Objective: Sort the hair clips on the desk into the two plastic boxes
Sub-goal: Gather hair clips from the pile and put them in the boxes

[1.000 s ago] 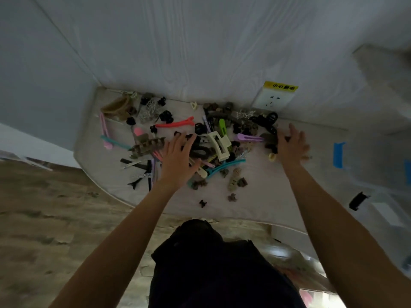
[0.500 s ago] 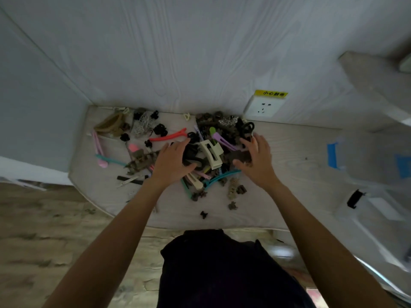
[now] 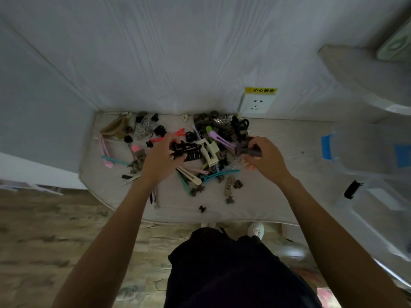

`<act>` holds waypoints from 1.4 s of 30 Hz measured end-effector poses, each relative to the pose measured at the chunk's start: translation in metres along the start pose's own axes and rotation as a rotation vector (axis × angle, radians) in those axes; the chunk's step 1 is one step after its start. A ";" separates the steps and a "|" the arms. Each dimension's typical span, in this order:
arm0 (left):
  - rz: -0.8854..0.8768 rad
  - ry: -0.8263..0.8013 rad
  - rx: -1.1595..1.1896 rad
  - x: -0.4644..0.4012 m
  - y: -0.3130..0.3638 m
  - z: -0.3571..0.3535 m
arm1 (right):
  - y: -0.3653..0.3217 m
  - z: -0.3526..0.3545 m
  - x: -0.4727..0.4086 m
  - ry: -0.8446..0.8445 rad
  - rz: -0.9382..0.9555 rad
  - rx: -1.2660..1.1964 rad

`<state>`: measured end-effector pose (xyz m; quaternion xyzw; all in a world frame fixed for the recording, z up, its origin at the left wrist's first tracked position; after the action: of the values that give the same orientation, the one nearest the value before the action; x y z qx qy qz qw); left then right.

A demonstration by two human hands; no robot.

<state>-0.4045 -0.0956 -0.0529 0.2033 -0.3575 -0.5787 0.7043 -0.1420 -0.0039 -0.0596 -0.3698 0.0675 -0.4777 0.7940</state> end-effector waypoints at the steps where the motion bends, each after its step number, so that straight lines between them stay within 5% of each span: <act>1: 0.004 0.026 0.072 0.002 0.009 0.002 | 0.002 0.009 0.007 0.044 -0.019 -0.132; 8: 0.092 -0.164 0.726 -0.028 0.129 -0.077 | 0.062 0.063 0.083 0.247 -0.229 -1.066; 12: 0.019 -0.330 0.719 -0.053 0.228 -0.155 | 0.122 0.114 0.136 0.452 -0.281 -1.230; 20: -0.271 -0.201 -0.047 -0.111 0.361 -0.236 | 0.210 0.202 0.169 0.595 -0.406 -0.830; 29: -0.412 -0.554 -0.773 -0.120 0.350 -0.327 | 0.222 0.220 0.145 0.443 -0.297 -0.175; 33: -0.401 -0.647 -0.574 -0.105 0.338 -0.311 | 0.213 0.209 0.121 0.352 -0.250 -0.051; 39: -0.449 -0.196 -0.310 -0.085 0.299 -0.229 | 0.194 0.166 0.071 0.094 -0.127 0.096; 42: -0.357 -0.139 -0.199 -0.079 0.262 -0.218 | 0.194 0.156 0.070 0.076 -0.115 0.030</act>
<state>-0.0739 0.0174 -0.0344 0.1526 -0.3047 -0.7394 0.5807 0.1047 0.0734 -0.0569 -0.3426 0.0691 -0.5373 0.7675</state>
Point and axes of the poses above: each hand's wrist, its own x-axis away from the middle knuckle, its own z-axis out of the back of the hand, y = z × x, the point moved 8 cm from there along -x, towards the middle knuckle, and after that the axes turned 14 degrees about -y, right-handed, at the moved point
